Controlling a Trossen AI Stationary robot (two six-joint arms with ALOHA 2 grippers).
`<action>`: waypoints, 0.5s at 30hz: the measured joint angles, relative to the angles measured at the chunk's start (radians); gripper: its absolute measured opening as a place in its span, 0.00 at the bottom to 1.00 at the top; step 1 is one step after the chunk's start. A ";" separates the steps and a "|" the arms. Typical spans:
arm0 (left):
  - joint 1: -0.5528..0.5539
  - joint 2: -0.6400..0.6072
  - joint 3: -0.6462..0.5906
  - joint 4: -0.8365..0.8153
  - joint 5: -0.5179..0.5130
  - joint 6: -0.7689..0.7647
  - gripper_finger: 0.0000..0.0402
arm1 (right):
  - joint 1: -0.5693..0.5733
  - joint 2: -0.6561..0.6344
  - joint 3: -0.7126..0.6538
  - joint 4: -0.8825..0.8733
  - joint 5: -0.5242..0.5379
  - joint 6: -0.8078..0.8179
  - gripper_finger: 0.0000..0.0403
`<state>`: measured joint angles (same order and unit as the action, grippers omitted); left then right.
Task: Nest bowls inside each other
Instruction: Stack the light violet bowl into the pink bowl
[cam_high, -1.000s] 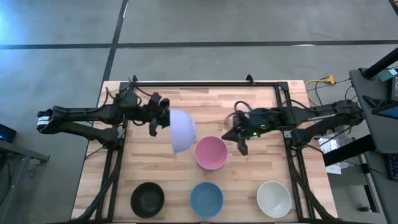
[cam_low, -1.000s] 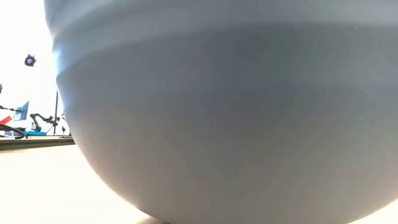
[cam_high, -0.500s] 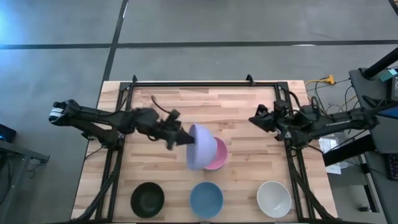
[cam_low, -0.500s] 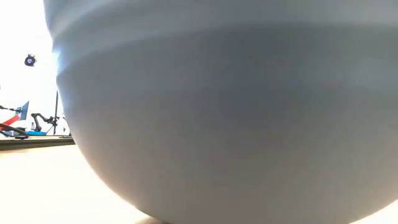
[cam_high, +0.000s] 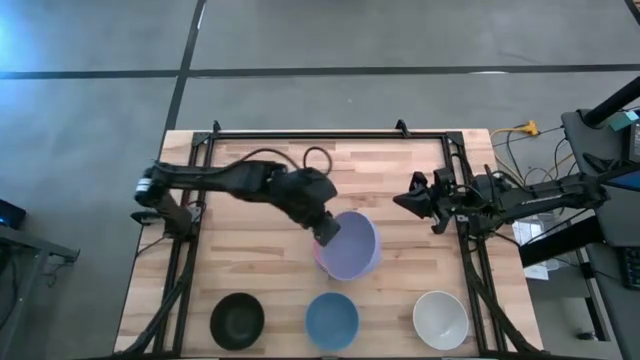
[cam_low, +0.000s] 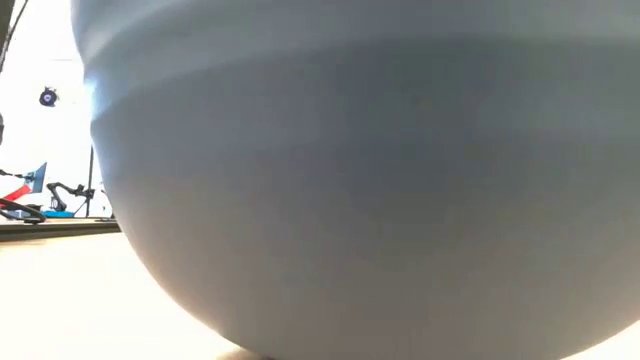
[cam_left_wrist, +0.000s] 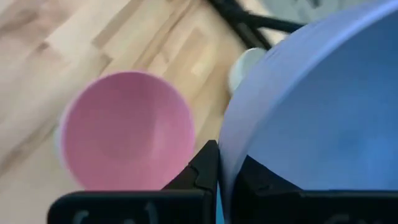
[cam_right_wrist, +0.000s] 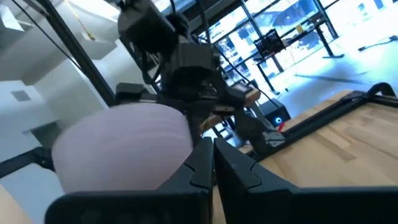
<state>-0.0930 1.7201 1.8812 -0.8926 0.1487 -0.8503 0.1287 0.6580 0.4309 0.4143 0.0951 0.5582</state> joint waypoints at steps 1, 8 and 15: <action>0.007 0.026 0.033 -0.040 0.000 0.016 0.00 | 0.000 0.000 0.000 0.000 -0.009 0.008 0.02; 0.058 0.151 0.077 -0.278 0.057 0.049 0.00 | 0.021 -0.009 0.000 0.001 -0.076 0.025 0.02; 0.080 0.197 0.076 -0.273 0.101 0.102 0.00 | 0.086 -0.003 -0.001 0.001 -0.073 0.027 0.02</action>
<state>-0.0134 1.9171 1.9569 -1.1655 0.2500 -0.7480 0.2150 0.6547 0.4298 0.4149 0.0224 0.5853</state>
